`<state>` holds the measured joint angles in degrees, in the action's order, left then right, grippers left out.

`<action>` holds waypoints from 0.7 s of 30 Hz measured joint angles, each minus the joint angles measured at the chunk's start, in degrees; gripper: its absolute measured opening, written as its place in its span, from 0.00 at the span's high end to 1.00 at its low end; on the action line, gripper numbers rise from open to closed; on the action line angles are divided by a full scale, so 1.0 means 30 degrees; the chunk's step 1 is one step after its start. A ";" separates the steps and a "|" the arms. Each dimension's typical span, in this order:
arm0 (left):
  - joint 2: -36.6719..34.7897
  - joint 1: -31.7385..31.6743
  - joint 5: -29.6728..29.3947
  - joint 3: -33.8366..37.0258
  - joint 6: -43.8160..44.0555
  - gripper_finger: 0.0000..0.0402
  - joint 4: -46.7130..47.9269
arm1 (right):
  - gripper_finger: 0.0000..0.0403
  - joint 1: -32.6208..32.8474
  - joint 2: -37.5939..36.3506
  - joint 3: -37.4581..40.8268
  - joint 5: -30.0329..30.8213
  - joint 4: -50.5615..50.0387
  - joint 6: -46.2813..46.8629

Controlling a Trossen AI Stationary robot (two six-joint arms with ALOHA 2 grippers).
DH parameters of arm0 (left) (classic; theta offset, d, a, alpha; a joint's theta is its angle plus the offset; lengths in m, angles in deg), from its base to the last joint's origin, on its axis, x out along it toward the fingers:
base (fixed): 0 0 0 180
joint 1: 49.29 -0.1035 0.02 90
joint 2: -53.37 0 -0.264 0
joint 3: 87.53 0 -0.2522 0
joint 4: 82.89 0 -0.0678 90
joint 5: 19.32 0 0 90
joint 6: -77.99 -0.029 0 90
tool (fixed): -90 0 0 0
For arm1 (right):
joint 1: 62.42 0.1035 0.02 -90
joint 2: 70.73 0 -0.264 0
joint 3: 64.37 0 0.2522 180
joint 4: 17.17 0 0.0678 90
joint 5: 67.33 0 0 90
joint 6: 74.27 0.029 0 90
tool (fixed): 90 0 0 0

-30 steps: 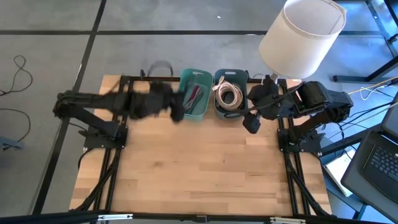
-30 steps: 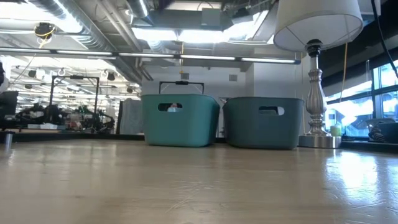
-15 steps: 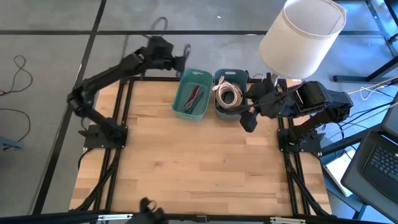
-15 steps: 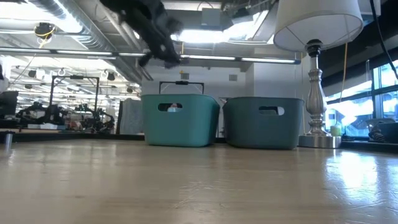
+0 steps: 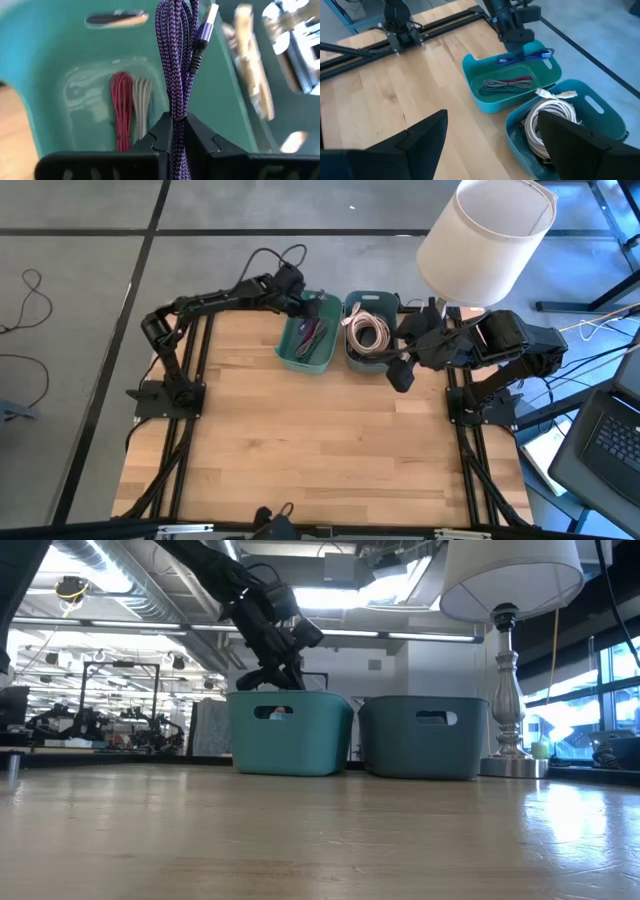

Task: Pick & Place USB Port
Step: Put the purple USB cable into the green bin

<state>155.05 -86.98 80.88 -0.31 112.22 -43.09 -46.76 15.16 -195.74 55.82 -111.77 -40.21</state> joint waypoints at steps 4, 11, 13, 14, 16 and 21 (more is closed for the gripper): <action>0.0143 0.0646 -0.1059 0.0000 0.0164 0.95 0.0917 | 0.23 0.0000 0.0000 0.0000 -0.0044 -0.0381 0.0000; 0.0143 0.1086 -0.2964 0.0000 0.0668 0.95 0.1652 | 0.23 0.0000 -0.0004 0.0000 -0.0044 -0.0460 -0.0440; 0.0294 0.1172 -0.3118 0.0000 0.0883 0.95 0.1822 | 0.23 0.0000 0.0000 0.0000 -0.0044 -0.0452 -0.0492; 0.0480 0.1276 -0.3278 0.0000 0.0914 0.95 0.1835 | 0.23 0.0000 0.0000 0.0000 -0.0044 -0.0440 -0.0500; 0.0889 0.1562 -0.3440 0.0000 0.1099 0.95 0.2109 | 0.23 0.0000 0.0000 0.0000 -0.0044 -0.0438 -0.0503; 0.2153 0.2209 -0.3504 0.0000 0.1409 0.95 0.1943 | 0.23 0.0000 0.0000 0.0000 -0.0115 -0.0445 -0.0496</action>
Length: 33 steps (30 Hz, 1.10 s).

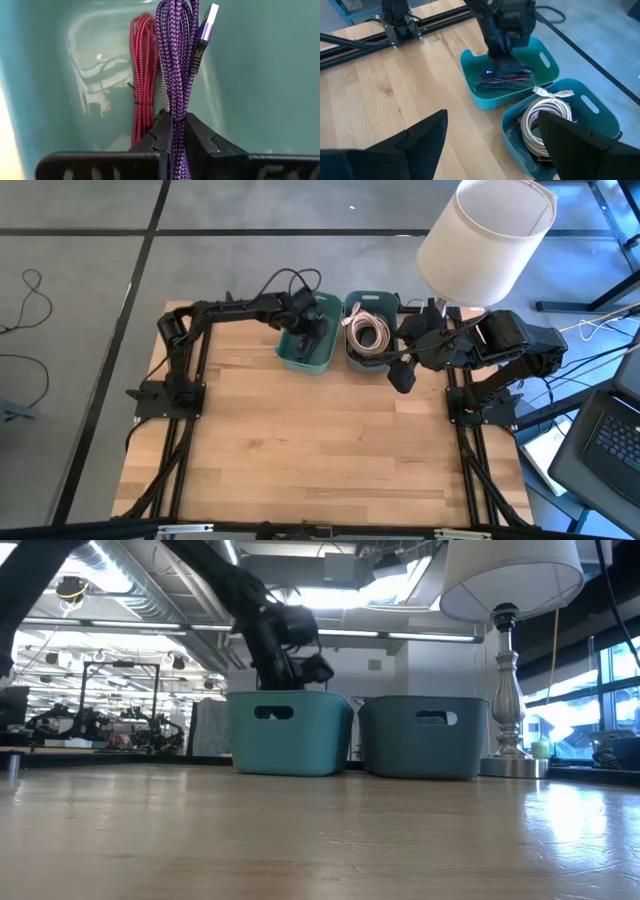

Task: Pick & Place USB Port
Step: Put the purple USB cable into the green bin, then return to Home Position

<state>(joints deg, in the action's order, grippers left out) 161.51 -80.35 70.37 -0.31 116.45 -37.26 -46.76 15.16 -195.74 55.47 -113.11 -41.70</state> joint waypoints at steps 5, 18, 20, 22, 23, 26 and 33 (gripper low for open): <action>0.0888 0.0258 -0.0439 0.0000 0.0000 0.95 0.0020 | 0.23 0.0000 0.0000 0.0000 -0.0009 -0.0249 0.0007; 0.0962 0.0058 -0.0410 0.0000 -0.1243 0.93 -0.0764 | 0.23 0.0000 0.0000 0.0000 -0.0307 -0.0335 0.0025; 0.0962 0.0094 -0.0358 0.0000 -0.1626 0.87 -0.1262 | 0.23 0.0000 0.0000 0.0000 -0.0307 -0.0335 0.0032; 0.0955 0.0087 -0.0047 0.0000 -0.1712 0.79 -0.1652 | 0.23 0.0000 0.0000 0.0000 -0.0308 -0.0335 0.0067; 0.0955 0.0073 0.0137 0.0000 -0.1719 0.76 -0.1788 | 0.23 0.0000 0.0000 0.0000 -0.0351 -0.0335 0.0088; 0.0955 0.0057 0.0453 0.0000 -0.1851 0.68 -0.1718 | 0.23 0.0000 0.0000 0.0000 -0.0643 -0.0348 0.0132; 0.0578 -0.0112 0.1800 0.0000 -0.2597 0.59 -0.1416 | 0.23 0.0000 0.0000 0.0000 -0.0803 -0.0466 0.0068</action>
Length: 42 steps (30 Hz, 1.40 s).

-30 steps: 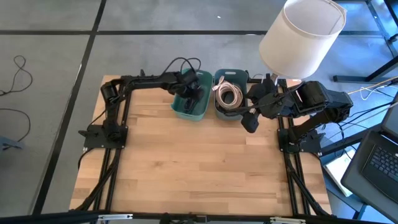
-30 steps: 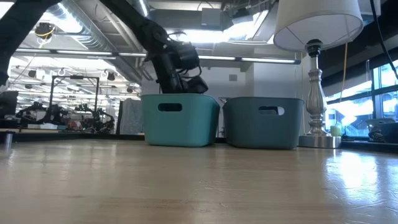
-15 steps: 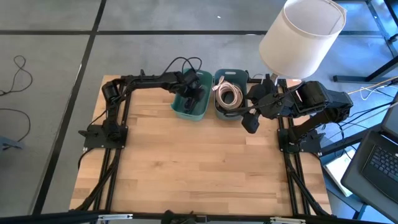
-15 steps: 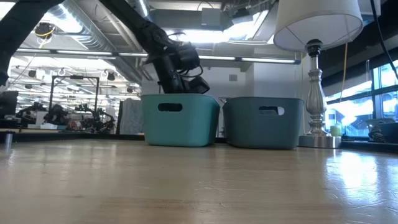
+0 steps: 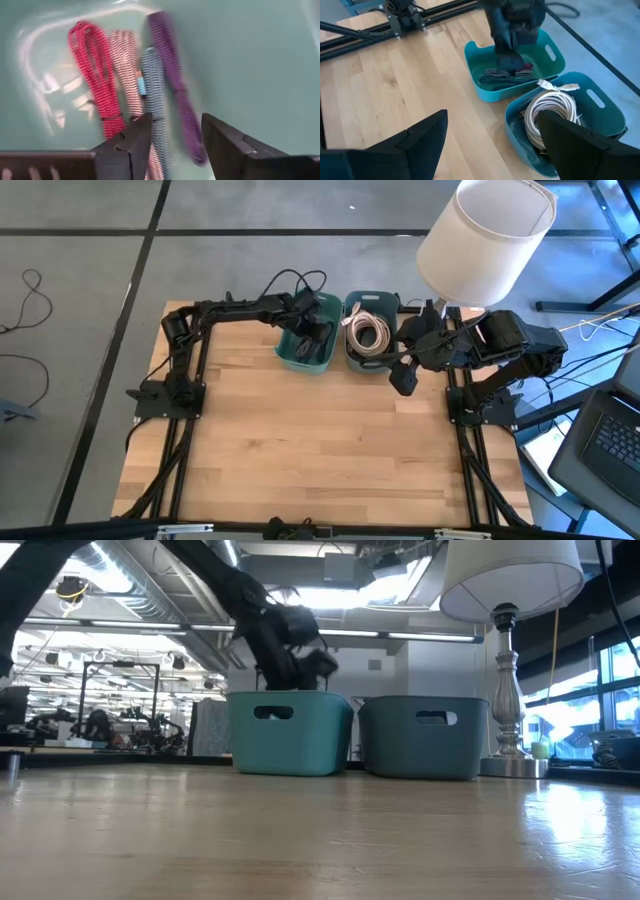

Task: Pick & Place USB Port
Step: Return to Home Position

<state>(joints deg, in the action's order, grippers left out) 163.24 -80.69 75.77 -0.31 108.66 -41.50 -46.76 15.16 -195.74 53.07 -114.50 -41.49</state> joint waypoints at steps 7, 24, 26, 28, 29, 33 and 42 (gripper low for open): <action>-0.4349 -0.0573 0.3722 0.0000 -0.0842 0.60 0.0069 | 0.23 0.0000 0.0000 0.0000 0.0257 -0.0700 -0.0091; -1.8419 0.4796 0.4015 -0.0007 -0.4592 0.64 -0.2305 | 0.23 0.0000 0.0000 0.0000 0.1013 0.1133 -0.2433; -1.8751 0.5647 0.3549 -0.0007 -0.5064 0.66 -0.2057 | 0.23 0.0000 0.0000 0.0000 0.0943 0.2847 -0.3717; -1.8764 0.6549 0.3367 -0.0015 -0.5986 0.70 -0.1424 | 0.23 0.0000 0.0000 0.0000 0.0328 0.4765 -0.5169; -1.8704 0.7044 0.3262 -0.0015 -0.6463 0.73 -0.1039 | 0.23 0.0000 0.0000 0.0000 -0.0217 0.5716 -0.5887; -1.8013 0.8702 0.3136 0.0023 -0.7892 0.91 -0.0413 | 0.32 0.0007 0.0000 0.0000 -0.2586 0.7953 -0.7804; -1.7084 1.0494 0.3239 0.0000 -1.0135 0.99 -0.1348 | 0.88 0.0003 0.0244 -0.0015 -0.3583 0.9010 -0.9629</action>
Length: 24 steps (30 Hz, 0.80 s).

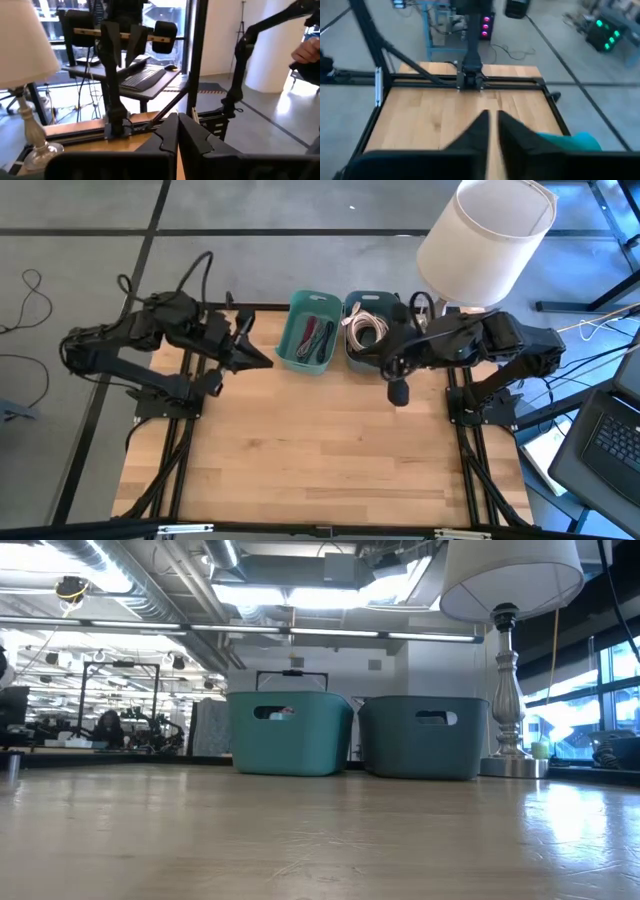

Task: Pick & Place USB Port
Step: Return to Home Position

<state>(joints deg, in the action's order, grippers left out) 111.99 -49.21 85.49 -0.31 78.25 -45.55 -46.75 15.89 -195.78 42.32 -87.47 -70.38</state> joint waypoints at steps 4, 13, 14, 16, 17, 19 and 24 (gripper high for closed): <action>0.0487 0.0296 0.0103 -0.0007 0.0124 0.99 0.0125 | 0.96 -0.0003 0.0524 0.0000 -0.0570 0.1447 -0.1578; -0.0458 0.0419 -0.0489 0.0029 0.0067 1.00 0.3023 | 0.99 -0.0389 0.0461 0.0022 0.0291 -0.3531 -0.0362; -0.1155 0.0576 -0.1074 0.0029 0.0004 1.00 0.3787 | 0.99 -0.0240 0.0057 0.0022 0.0668 -0.4253 0.0413; -0.2498 0.1038 -0.2873 -0.0017 0.0016 1.00 0.4884 | 0.99 0.0405 -0.0834 0.0022 0.1692 -0.5317 0.1617; -0.3112 0.1284 -0.3970 -0.0029 -0.0003 1.00 0.5510 | 0.99 0.0824 -0.1209 0.0022 0.2248 -0.5500 0.1987; -0.4104 0.1779 -0.5588 -0.0022 0.0072 1.00 0.6755 | 0.99 0.1719 -0.2017 0.0421 0.3352 -0.5446 0.2460; -0.5906 0.2602 -0.7829 0.0614 0.0897 1.00 0.7927 | 1.00 0.3481 -0.4539 0.3949 0.6060 -0.5425 0.4753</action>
<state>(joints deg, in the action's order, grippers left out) 94.27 -41.40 62.00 1.53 80.94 -21.77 -36.31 2.28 -183.93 60.50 -103.75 -56.12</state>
